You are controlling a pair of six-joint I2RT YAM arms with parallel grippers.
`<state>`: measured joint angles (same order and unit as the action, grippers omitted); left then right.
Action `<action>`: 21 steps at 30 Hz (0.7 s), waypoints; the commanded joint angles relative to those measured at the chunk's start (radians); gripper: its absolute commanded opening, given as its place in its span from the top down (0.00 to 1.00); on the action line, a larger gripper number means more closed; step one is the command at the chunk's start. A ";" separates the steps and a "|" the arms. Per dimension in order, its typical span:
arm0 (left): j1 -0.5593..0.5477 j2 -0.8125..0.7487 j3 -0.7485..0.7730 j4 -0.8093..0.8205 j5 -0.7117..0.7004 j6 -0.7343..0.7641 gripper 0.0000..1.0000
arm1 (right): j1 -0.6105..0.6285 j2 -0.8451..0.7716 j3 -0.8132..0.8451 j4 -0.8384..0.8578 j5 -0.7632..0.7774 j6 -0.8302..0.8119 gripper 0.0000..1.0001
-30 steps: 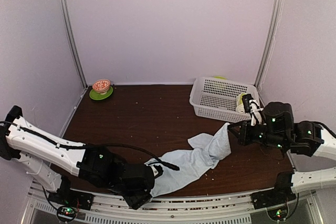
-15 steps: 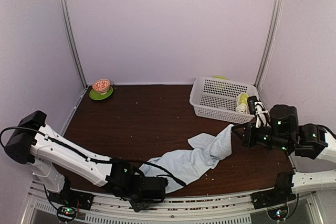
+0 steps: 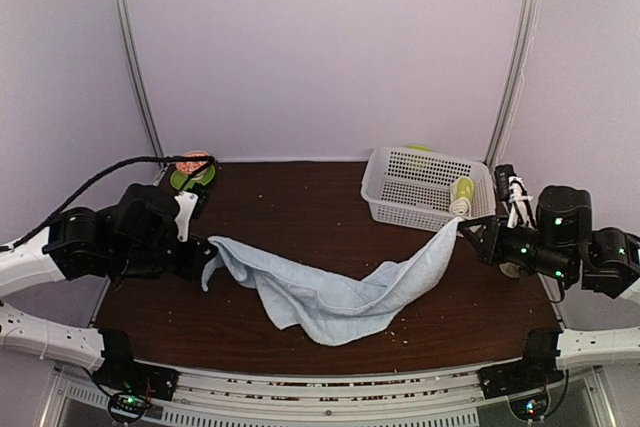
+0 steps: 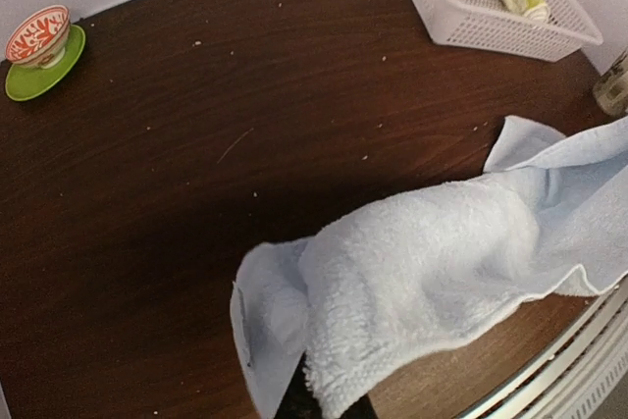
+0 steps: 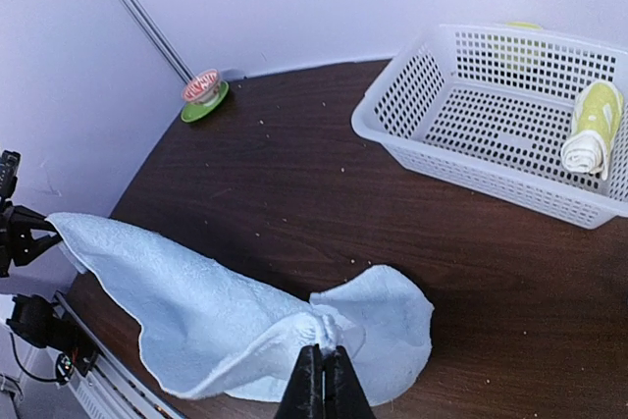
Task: Roll the towels
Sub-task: Pick up the towel from the center of the board.
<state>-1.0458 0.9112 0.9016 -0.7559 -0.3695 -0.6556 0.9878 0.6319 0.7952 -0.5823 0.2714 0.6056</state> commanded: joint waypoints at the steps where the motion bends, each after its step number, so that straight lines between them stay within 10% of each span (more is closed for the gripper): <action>1: 0.068 0.101 -0.024 0.060 0.038 0.066 1.00 | 0.000 0.017 -0.065 0.042 0.008 0.049 1.00; 10: 0.109 0.145 0.125 0.011 0.145 0.183 1.00 | 0.000 -0.017 -0.048 -0.003 0.047 0.047 1.00; 21: 0.030 0.497 -0.096 0.266 0.287 0.058 1.00 | -0.001 -0.076 -0.153 -0.053 0.158 0.100 1.00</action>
<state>-0.9638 1.2877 0.8330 -0.6003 -0.1249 -0.5507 0.9878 0.5724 0.6662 -0.6006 0.3511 0.6716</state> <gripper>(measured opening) 0.005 0.007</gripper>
